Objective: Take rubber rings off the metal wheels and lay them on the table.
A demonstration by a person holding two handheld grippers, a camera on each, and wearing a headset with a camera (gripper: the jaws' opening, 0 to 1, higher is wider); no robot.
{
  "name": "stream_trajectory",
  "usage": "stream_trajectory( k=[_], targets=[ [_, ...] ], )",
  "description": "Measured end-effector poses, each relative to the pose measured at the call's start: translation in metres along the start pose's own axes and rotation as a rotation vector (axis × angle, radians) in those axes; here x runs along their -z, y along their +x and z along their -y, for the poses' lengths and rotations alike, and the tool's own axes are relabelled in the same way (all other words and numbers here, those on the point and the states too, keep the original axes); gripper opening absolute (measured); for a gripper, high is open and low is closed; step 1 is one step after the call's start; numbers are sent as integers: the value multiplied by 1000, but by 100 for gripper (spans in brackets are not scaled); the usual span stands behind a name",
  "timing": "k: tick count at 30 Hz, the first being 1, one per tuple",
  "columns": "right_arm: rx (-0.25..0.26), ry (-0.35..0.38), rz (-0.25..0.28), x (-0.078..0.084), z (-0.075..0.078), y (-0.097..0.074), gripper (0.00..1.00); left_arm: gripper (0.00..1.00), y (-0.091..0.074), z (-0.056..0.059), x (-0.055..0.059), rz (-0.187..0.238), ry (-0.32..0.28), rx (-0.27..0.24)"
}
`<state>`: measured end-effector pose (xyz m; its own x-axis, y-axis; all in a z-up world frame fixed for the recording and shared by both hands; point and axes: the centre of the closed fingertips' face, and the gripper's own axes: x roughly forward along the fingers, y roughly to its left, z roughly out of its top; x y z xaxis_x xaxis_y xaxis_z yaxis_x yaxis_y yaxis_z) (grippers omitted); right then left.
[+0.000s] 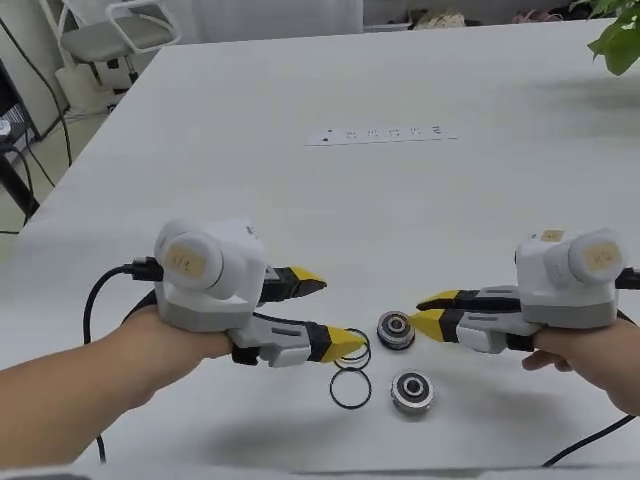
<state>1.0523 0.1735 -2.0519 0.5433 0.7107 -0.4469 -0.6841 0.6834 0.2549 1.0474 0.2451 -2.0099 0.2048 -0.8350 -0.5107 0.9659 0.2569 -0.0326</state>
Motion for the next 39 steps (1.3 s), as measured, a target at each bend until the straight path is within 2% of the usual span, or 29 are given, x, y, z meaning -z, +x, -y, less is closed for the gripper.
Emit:
stream_trajectory(
  k=[23, 39],
  targets=[
    [-7, -25, -29, 18, -2, -2, 13, 43, 25, -5, 7, -32, -14, 8],
    [-27, -66, -59, 27, -8, 3, 15, 39, 44, 3, 12, -60, -24, 40]
  ],
)
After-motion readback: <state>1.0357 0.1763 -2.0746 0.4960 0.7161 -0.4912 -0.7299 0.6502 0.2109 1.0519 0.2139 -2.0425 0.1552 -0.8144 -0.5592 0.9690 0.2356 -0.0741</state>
